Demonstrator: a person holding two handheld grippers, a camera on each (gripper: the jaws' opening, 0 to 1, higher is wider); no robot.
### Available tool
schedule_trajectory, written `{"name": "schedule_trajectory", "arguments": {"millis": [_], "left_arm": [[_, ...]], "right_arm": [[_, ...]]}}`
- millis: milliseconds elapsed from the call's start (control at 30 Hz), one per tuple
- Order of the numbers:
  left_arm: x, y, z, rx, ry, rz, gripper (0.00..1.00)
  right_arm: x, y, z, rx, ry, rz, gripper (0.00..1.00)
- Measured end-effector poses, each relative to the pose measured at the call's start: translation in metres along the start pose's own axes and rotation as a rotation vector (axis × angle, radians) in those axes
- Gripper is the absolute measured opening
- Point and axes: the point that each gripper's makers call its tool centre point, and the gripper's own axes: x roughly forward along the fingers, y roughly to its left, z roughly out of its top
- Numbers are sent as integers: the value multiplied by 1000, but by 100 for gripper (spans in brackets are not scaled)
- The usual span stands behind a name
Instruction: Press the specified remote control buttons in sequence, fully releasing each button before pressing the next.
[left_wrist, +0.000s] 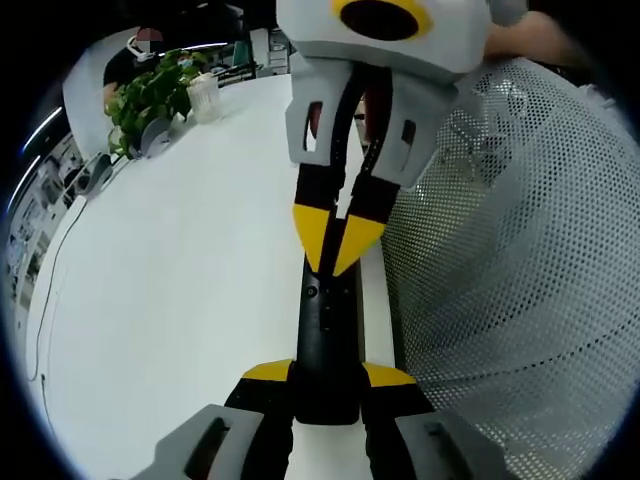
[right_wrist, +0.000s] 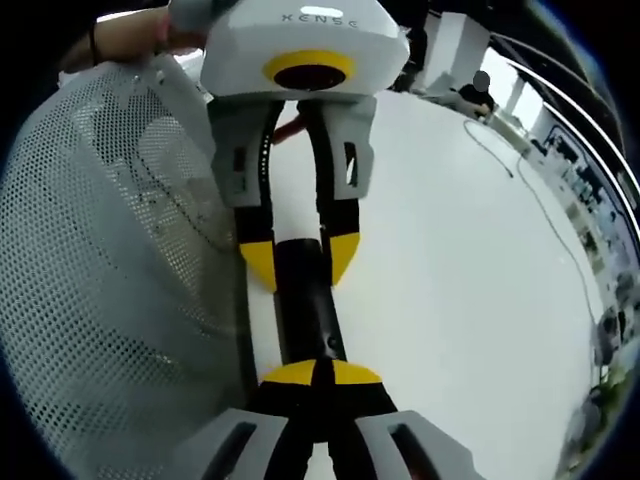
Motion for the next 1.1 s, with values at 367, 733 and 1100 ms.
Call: {"name": "schedule_trajectory", "arguments": {"millis": [367,733,1100], "left_arm": [[0,0,0,5,6,-1,25],[0,0,0,-11,-5,0,25],[0,0,0,-1,3,-2,25]], "right_arm": [[1,-4,0,58,-34,-6,0],[-4,-3,-8,77,-14,19,0],[-3,-3,-8,106,-14,11,0]]}}
